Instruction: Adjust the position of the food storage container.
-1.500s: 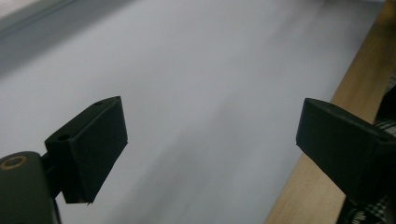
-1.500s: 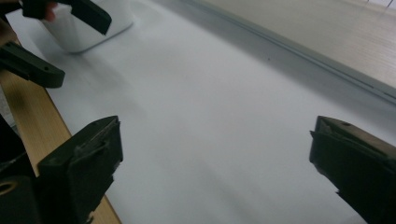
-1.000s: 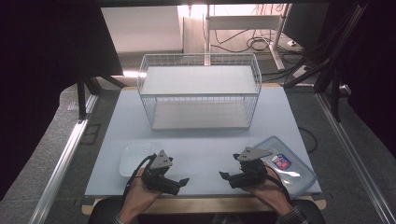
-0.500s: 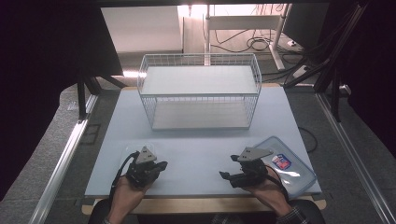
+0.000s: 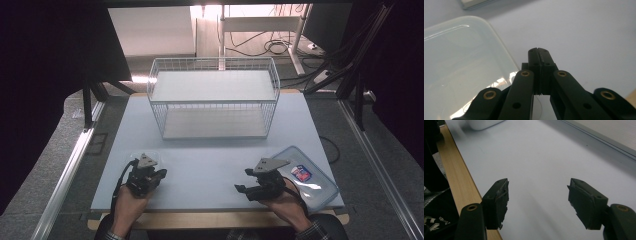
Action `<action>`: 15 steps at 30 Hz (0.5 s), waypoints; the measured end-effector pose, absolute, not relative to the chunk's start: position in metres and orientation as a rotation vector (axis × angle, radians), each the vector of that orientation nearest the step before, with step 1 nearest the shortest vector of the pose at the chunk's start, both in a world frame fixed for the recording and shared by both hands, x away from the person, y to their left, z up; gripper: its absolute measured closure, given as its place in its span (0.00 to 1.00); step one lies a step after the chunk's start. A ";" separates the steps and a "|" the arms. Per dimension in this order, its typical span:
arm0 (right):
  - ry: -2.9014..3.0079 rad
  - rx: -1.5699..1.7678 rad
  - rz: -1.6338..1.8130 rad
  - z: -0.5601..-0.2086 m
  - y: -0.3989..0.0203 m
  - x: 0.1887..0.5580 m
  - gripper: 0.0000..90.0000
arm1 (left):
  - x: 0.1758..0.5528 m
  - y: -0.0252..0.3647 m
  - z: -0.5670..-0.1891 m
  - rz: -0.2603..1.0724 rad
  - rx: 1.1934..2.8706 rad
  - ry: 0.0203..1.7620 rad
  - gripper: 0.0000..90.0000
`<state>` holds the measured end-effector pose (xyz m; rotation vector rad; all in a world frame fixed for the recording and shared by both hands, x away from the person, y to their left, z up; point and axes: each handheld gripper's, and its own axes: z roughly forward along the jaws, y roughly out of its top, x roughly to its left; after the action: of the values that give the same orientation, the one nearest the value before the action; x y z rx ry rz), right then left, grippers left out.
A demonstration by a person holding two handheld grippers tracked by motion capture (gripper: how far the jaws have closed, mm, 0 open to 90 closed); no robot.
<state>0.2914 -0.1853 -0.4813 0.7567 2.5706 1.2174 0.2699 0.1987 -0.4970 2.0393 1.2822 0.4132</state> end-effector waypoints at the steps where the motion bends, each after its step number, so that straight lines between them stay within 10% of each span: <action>1: 2.573 0.745 1.213 -0.481 -0.185 0.291 0.38 | 0.273 0.205 -0.498 0.422 2.032 1.297 1.00; 15: 2.481 0.782 1.201 -0.468 -0.196 0.289 0.44 | 0.276 0.205 -0.497 0.465 2.030 1.231 1.00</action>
<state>0.2894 -0.1965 -0.4678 0.7822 2.4811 1.2008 0.2762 0.2050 -0.4968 2.0300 1.2312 0.4651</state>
